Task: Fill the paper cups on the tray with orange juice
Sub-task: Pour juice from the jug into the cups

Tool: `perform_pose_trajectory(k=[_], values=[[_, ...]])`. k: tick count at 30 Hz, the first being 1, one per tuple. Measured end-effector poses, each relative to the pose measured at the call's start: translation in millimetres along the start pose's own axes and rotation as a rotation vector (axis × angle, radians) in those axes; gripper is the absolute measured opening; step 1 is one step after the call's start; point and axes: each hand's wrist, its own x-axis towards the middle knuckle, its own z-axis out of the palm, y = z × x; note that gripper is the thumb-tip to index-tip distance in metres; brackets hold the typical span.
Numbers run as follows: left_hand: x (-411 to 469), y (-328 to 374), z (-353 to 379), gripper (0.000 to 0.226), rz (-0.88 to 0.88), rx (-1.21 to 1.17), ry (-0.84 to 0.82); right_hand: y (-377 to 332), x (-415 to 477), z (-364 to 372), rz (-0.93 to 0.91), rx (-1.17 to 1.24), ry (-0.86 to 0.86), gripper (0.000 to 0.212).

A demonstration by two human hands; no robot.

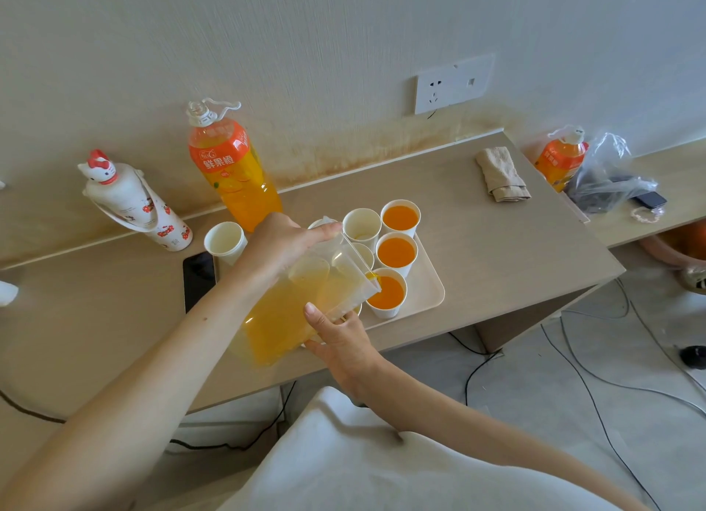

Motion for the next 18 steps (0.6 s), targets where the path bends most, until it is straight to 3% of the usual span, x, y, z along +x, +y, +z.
perform_pose_trajectory(k=[18], values=[[1.6,2.7,-0.8,0.063,0.0,0.019,-0.009,-10.1,-7.0,5.0,0.016,0.016,0.021,0.082]])
